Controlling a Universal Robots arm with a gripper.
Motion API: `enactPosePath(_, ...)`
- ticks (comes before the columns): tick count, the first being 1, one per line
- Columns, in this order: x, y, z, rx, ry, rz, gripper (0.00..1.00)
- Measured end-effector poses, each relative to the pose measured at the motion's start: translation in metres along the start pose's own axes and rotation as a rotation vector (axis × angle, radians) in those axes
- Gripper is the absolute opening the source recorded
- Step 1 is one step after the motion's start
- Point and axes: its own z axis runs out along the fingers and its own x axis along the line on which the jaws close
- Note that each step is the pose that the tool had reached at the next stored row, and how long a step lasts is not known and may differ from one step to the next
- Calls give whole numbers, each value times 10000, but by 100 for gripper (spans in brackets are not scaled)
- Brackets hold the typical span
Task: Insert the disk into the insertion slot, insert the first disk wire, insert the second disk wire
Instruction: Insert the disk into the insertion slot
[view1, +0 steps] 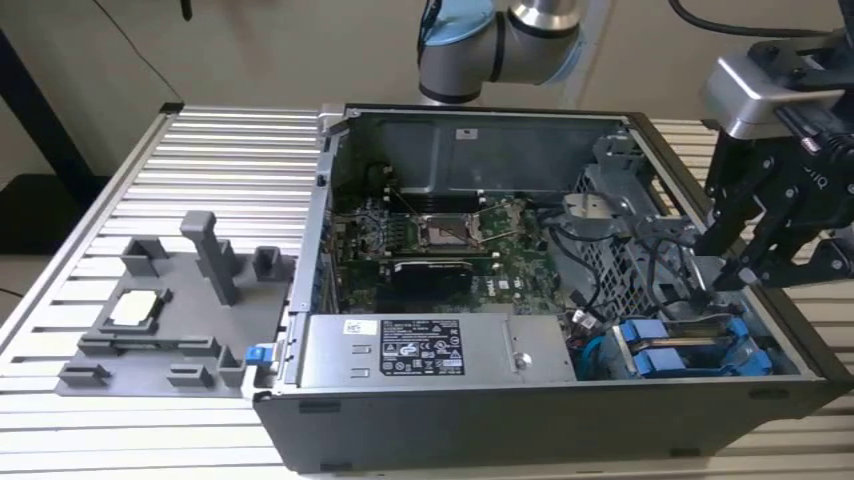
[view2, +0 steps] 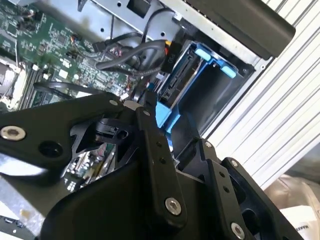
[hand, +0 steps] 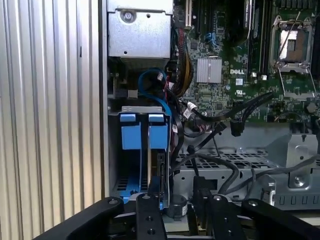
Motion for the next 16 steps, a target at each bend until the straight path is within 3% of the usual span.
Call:
enactPosePath(2,7,0,2,84,-157,-6,40)
enactPosePath(3,10,-1,16,91,-184,-20,40)
enactPosePath(8,14,-38,42,-28,-194,-376,40)
enactPosePath(16,15,-117,51,-74,-414,-831,40)
